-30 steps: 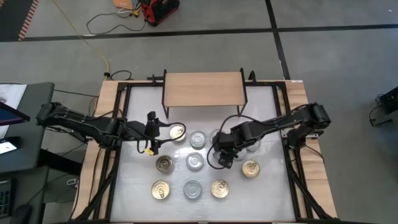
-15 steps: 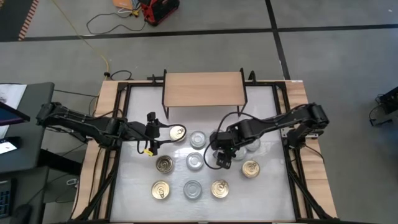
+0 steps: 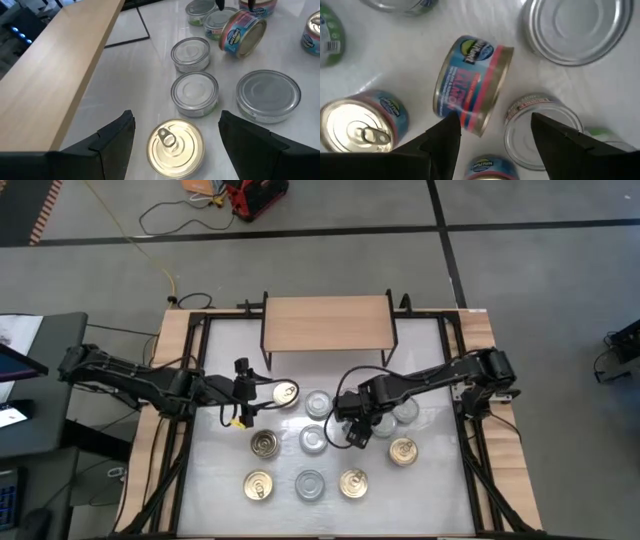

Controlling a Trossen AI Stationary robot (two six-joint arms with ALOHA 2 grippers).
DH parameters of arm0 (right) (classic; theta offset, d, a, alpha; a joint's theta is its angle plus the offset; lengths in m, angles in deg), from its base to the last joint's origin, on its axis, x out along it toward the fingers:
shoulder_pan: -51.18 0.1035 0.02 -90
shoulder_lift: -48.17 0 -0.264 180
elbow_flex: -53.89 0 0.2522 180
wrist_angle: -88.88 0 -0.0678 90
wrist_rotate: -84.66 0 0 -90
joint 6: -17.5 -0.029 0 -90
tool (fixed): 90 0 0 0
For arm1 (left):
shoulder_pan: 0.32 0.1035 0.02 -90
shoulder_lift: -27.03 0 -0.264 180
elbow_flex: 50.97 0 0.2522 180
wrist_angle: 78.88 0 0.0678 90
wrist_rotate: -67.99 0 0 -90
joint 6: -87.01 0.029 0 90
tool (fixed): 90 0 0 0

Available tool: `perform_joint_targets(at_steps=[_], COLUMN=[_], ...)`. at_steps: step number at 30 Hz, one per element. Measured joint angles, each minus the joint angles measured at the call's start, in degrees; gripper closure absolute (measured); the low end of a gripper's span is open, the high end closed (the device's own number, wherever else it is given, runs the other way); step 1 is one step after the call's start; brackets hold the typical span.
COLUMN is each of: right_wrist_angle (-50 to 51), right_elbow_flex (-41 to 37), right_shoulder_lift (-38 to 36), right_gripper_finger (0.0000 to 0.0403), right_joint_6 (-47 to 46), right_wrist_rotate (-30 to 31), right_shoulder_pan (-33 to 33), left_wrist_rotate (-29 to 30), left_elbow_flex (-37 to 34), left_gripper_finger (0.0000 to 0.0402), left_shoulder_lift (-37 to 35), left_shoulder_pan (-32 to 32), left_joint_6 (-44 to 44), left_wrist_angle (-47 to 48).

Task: Stack canned seafood by type on shelf
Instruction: Put the blue tuna can on the shelf

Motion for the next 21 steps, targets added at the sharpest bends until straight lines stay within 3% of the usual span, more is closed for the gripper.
perform_joint_targets(at_steps=[9,15,21], right_wrist_angle=[-4.4,-2.9,-0.4], right_elbow_flex=[0.1,0.1,0.0], right_shoulder_lift=[-4.3,-4.0,-3.9], right_gripper_finger=[0.0137,0.0137,0.0137], right_joint_6=[4.7,-3.6,-3.2], right_wrist_rotate=[-1.4,-1.0,-7.7], right_shoulder_pan=[0.5,-1.1,-4.0], left_wrist_rotate=[0.0,0.0,0.0], left_elbow_flex=[0.0,0.0,0.0], left_gripper_finger=[0.0124,0.0124,0.0124], left_shoulder_lift=[0.0,0.0,0.0], left_shoulder_pan=[0.0,0.0,0.0], left_joint_6=[0.6,2.5,4.5], left_wrist_angle=[0.3,0.3,1.3])
